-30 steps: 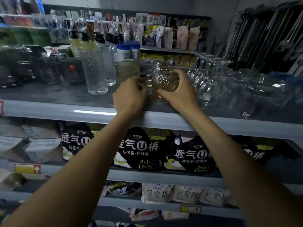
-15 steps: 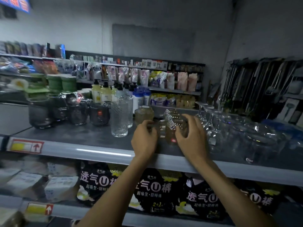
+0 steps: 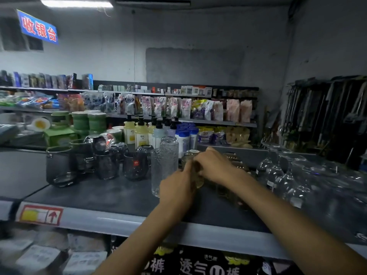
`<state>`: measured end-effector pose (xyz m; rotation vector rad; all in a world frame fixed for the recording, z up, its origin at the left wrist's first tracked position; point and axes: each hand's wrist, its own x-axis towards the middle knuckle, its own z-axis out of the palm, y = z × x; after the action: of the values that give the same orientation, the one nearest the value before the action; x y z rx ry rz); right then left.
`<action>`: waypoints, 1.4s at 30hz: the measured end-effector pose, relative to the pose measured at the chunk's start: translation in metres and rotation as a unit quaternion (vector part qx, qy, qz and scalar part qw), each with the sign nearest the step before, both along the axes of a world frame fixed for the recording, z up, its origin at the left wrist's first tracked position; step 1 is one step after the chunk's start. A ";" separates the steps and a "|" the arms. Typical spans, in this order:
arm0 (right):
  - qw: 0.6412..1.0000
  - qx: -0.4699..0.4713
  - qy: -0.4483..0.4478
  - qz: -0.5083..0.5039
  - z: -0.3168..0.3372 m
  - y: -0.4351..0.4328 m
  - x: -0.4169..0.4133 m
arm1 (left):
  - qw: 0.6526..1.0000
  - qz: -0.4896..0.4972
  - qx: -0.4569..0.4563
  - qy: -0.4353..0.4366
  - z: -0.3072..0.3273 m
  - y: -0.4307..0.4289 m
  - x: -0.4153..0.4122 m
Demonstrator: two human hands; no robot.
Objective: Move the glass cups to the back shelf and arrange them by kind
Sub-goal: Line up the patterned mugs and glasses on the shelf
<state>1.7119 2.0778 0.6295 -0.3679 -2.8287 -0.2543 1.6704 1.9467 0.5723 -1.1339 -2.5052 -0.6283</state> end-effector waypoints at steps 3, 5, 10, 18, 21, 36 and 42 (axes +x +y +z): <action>0.998 -0.036 0.020 0.040 0.003 0.013 -0.003 | 1.000 0.002 -0.010 0.023 0.003 0.005 -0.010; 0.996 -0.038 0.036 0.076 0.007 0.013 0.003 | 1.000 -0.007 -0.006 0.022 0.005 0.007 -0.008; 0.985 0.035 0.118 0.120 0.036 0.011 0.035 | 0.981 -0.048 0.183 0.039 0.003 -0.005 0.005; 0.889 -0.265 0.343 0.150 0.050 -0.025 0.100 | 0.864 -0.260 0.410 -0.132 0.021 -0.030 0.009; 0.822 -0.382 0.387 0.169 0.038 -0.050 0.110 | 0.781 -0.352 0.465 -0.221 0.036 -0.045 0.018; 0.693 -0.517 0.502 0.014 -0.044 -0.112 0.090 | 0.936 -0.288 0.182 -0.088 0.091 -0.079 -0.008; 0.796 -0.385 0.458 -0.093 -0.083 -0.100 0.068 | 0.963 -0.255 -0.003 -0.086 0.119 -0.034 0.001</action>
<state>1.7802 1.9781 0.5466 -0.6919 -1.7825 0.8500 1.6713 1.9124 0.6911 -1.8221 -2.3485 -0.8804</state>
